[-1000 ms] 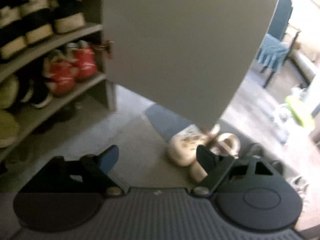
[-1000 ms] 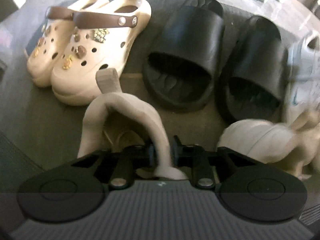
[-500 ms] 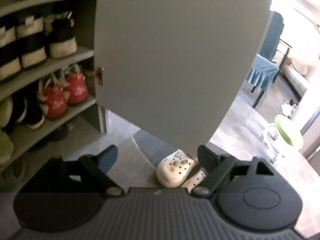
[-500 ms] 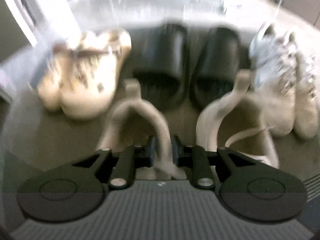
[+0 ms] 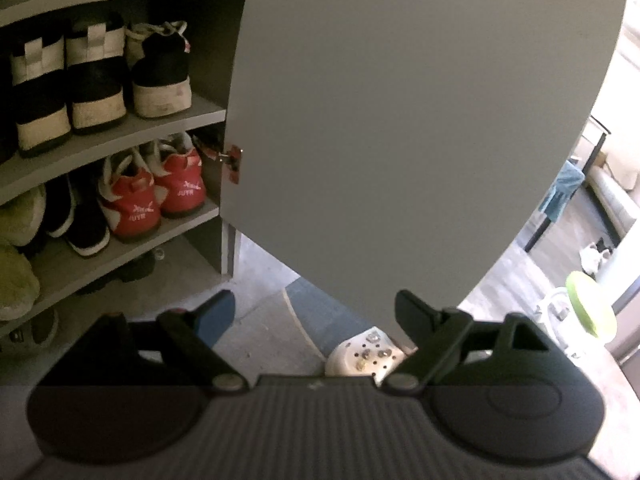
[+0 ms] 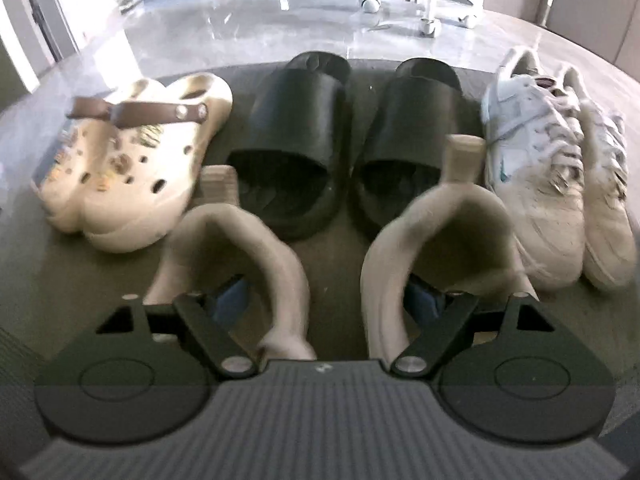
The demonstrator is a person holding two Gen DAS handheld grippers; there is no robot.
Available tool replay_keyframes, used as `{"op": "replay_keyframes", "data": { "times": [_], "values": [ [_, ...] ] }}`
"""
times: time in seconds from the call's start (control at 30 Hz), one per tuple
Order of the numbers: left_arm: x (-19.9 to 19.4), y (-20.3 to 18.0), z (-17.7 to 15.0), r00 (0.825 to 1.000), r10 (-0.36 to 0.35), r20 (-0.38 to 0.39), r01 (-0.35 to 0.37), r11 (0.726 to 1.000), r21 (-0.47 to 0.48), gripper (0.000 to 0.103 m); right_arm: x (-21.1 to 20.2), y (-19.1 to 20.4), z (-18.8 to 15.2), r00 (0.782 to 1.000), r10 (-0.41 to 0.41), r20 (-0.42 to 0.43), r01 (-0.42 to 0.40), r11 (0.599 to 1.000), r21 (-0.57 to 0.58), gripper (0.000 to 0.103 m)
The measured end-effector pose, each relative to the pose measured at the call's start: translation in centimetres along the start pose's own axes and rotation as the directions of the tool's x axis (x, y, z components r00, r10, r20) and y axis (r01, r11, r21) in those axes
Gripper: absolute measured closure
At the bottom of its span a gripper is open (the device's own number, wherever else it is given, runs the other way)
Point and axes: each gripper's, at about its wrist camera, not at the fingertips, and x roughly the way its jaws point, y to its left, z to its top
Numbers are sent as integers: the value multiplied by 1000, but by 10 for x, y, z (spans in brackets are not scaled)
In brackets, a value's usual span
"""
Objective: Organize scattered shoes
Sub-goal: 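Lift the sneakers and carry them into the open cabinet with the right tool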
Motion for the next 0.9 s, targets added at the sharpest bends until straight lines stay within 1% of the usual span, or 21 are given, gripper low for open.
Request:
{"op": "replay_keyframes", "data": {
  "times": [0.07, 0.1, 0.13, 0.2, 0.23, 0.27, 0.37, 0.43, 0.5, 0.57, 0.6, 0.7, 0.73, 0.8, 0.83, 0.9],
  "values": [
    [1, 1, 2, 1000, 8, 9, -8, 1000, 1, 15, 21, 12, -3, 998, -59, -10, 58, 997, -44, 26],
    [1, 0, 3, 1000, 11, 14, -11, 1000, 1, 15, 27, 17, -4, 997, -79, -7, 78, 996, -48, 25],
    [-1, 0, 3, 1000, 11, 24, -11, 1000, 0, 15, 28, 19, -5, 996, -87, 6, 87, 996, -26, 26],
    [-4, -1, 1, 999, 18, 33, -19, 1000, 16, 15, 24, 23, -8, 995, -86, 42, 86, 996, -9, 36],
    [-5, -2, -1, 999, 34, 39, -35, 999, 36, 15, 20, 28, -12, 995, -73, 64, 75, 997, -30, 54],
    [-4, -1, -2, 999, 38, 38, -40, 998, 39, 15, 16, 32, -15, 994, -60, 86, 65, 997, -52, 70],
    [0, 2, -5, 998, 51, 20, -52, 998, 25, 15, 1, 47, -24, 989, 9, 148, 3, 996, -86, 71],
    [1, 2, -6, 998, 58, 16, -58, 998, 24, 15, -15, 60, -30, 973, 60, 223, -36, 993, -111, 71],
    [0, 3, -6, 997, 69, 29, -70, 997, 25, 15, -34, 70, -34, 945, 123, 303, -80, 985, -153, 71],
    [-3, 5, -7, 995, 84, 46, -85, 996, 23, 15, -50, 79, -34, 916, 169, 364, -111, 978, -175, 70],
    [-5, 6, -7, 994, 92, 54, -94, 995, 20, 15, -63, 85, -32, 892, 195, 409, -134, 976, -173, 70],
    [-10, 12, -6, 987, 137, 79, -138, 990, 7, 15, -87, 93, -22, 841, 233, 488, -183, 972, -150, 71],
    [-11, 14, -5, 986, 145, 80, -145, 989, 4, 15, -95, 96, -16, 819, 252, 516, -207, 968, -144, 71],
    [-11, 19, -2, 985, 157, 73, -158, 988, 0, 15, -116, 106, 7, 755, 313, 576, -280, 949, -148, 71],
    [-11, 22, -1, 982, 174, 70, -174, 985, -2, 15, -127, 111, 18, 723, 339, 601, -310, 938, -156, 71],
    [-10, 28, 2, 976, 209, 64, -209, 978, -8, 15, -144, 117, 33, 673, 377, 637, -346, 921, -179, 72]
  ]
}}
